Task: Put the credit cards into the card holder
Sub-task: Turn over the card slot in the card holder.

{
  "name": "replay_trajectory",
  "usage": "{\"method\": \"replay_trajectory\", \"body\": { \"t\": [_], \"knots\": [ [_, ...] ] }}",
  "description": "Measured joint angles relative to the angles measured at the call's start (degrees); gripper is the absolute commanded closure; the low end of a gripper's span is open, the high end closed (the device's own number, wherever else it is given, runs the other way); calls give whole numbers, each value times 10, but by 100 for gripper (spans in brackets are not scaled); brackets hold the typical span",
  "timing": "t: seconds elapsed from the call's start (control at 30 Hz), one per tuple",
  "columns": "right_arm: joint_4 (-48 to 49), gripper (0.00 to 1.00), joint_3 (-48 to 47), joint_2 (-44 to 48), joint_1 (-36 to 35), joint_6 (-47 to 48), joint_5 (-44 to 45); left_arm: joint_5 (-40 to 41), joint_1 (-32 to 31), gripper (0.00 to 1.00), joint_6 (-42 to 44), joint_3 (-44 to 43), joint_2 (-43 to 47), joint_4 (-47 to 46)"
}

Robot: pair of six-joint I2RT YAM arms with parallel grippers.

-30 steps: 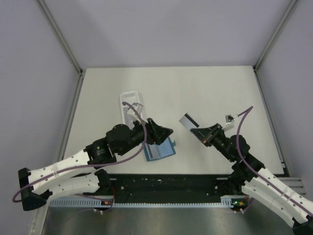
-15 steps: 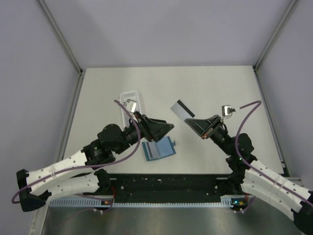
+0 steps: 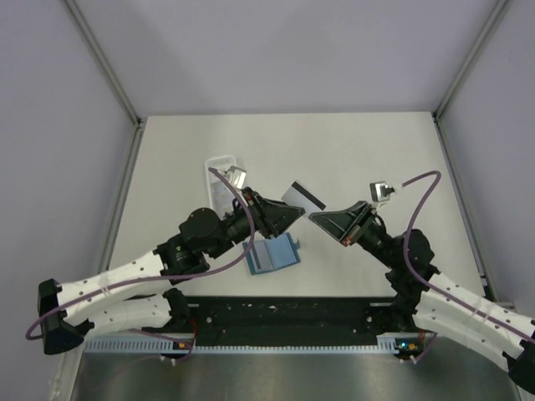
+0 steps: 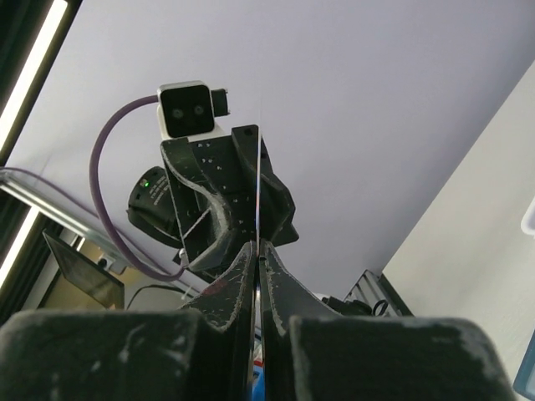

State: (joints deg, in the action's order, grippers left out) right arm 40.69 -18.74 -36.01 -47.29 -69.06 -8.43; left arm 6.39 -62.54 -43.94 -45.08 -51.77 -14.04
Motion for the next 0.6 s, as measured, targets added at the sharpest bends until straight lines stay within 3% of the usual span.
{"method": "replay_trajectory", "body": {
  "t": [0.1,0.17,0.3,0.5,0.6],
  "knots": [
    [-2,100,-1,7,-2,1,-2,1,0,89,5,0,-3,-8],
    [-10,93,-1,13,-3,5,-2,0,0,100,6,0,-4,-13],
    [-51,62,-5,28,-3,18,-2,-2,-1,100,9,0,-4,-13],
    [-244,45,-94,78,-6,105,23,7,1,100,24,0,8,4],
    [-346,43,-167,91,-6,171,49,-6,7,100,34,0,29,25]
  ]
}}
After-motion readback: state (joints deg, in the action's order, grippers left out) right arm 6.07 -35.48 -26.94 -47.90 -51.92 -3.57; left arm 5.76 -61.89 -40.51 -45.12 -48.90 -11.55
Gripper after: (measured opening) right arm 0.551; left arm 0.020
